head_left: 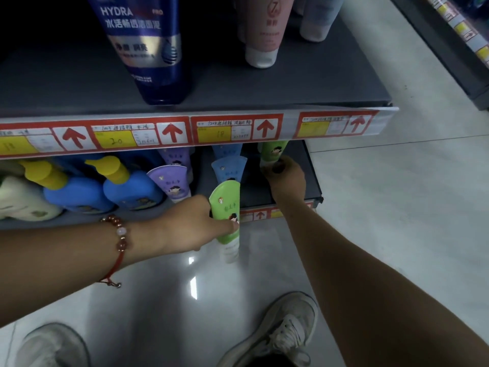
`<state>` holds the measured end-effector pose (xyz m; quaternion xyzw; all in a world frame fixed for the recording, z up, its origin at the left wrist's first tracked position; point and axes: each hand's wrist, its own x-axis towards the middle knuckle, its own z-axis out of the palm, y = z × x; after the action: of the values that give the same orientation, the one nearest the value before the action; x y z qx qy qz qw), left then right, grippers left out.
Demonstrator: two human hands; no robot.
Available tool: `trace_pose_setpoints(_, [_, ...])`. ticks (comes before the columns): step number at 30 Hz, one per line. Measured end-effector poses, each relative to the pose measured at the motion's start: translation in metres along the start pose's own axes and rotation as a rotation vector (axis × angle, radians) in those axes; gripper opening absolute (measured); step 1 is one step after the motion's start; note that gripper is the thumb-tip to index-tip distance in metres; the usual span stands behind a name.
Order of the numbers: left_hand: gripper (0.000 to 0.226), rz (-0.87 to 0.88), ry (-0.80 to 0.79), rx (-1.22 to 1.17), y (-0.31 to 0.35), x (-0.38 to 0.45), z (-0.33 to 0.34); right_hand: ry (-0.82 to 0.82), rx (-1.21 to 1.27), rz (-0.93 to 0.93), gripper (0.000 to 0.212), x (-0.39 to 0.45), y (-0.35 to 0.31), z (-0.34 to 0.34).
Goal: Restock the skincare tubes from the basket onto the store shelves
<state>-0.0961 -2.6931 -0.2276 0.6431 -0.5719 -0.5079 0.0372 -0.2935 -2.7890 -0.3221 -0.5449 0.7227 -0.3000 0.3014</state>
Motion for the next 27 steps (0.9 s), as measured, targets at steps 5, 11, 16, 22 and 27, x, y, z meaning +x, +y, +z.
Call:
trace_pose_setpoints(5, [0.041, -0.010, -0.033, -0.033, 0.004, 0.005, -0.001, -0.029, 0.058, 0.110, 0.047, -0.004, -0.003, -0.013])
trace_pose_setpoints(11, [0.034, -0.016, -0.039, -0.036, 0.026, 0.009, 0.006, -1.049, 0.005, 0.205, 0.035, -0.067, -0.034, -0.082])
trace_pose_setpoints(16, [0.043, 0.059, -0.007, -0.028, 0.043, 0.008, 0.014, -0.769, -0.223, -0.016, 0.037, -0.089, -0.029, -0.059])
trace_pose_setpoints(22, [0.035, 0.159, -0.113, 0.455, 0.031, -0.005, -0.009, -0.189, -0.006, 0.082, 0.028, -0.072, -0.015, -0.055])
trace_pose_setpoints(27, [0.042, 0.063, -0.151, 0.595, 0.006, -0.015, -0.024, -0.108, -0.053, 0.118, 0.040, -0.046, -0.005, -0.028])
